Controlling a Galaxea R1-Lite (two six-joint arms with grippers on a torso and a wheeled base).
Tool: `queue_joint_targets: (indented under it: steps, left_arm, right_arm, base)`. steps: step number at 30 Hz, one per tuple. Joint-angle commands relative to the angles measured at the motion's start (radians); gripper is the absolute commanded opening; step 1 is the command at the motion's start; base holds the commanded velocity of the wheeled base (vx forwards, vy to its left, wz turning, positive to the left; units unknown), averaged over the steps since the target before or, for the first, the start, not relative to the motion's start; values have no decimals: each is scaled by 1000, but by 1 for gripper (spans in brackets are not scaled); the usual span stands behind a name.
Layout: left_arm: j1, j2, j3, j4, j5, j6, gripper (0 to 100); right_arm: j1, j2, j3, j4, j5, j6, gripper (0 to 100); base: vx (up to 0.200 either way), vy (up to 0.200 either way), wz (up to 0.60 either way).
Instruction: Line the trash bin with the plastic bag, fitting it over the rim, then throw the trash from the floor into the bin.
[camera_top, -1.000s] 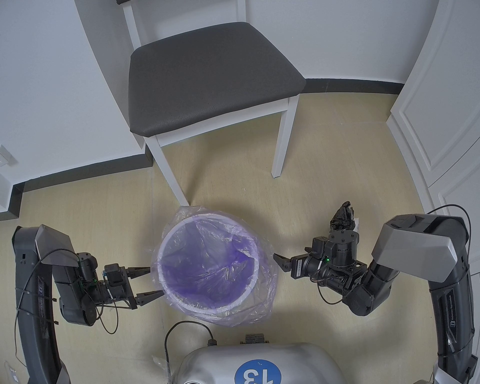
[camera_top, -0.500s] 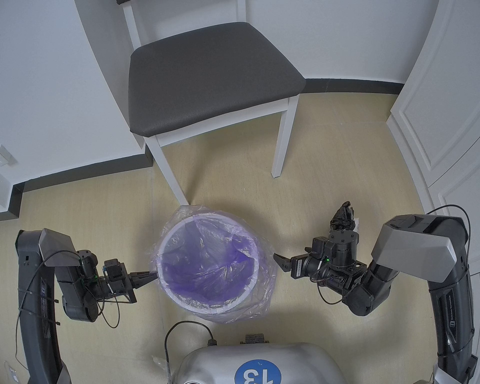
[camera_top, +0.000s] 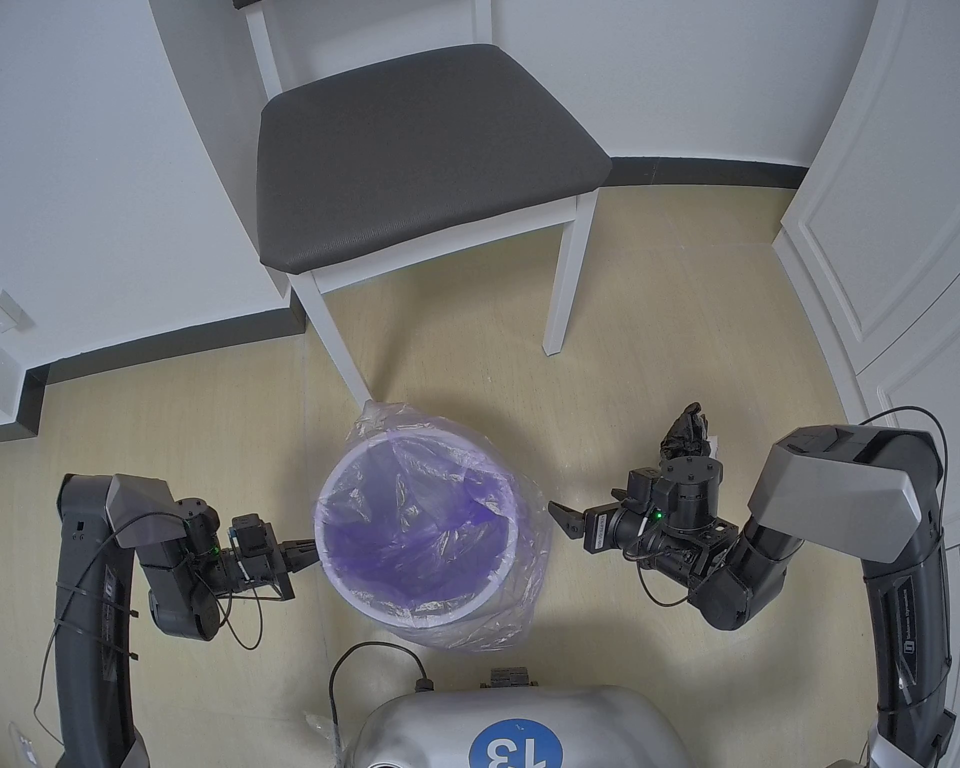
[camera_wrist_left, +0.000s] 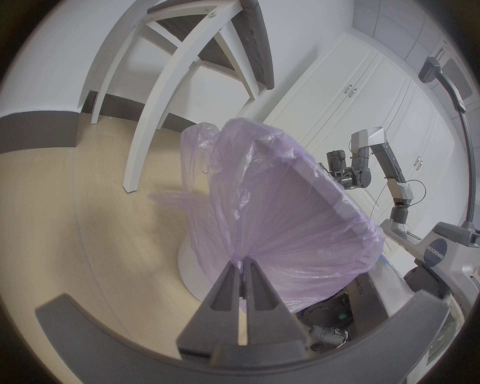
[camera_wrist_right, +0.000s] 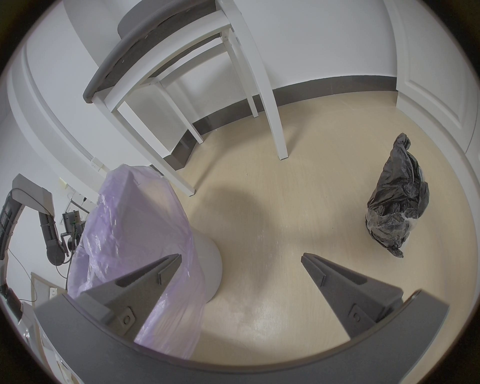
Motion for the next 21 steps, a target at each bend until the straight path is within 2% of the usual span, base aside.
queue_joint_targets:
  steps: [1,21]
  left_arm:
    - [2,13,-7,-18,1,0,0]
    - [19,48,-133,-15,13,-61,0]
  right_arm:
    - [0,-3,0,1,1,0,100]
    - [-4,6,-16,-4,-7,-26,100]
  base:
    - [0,0,0]
    - [0,0,0]
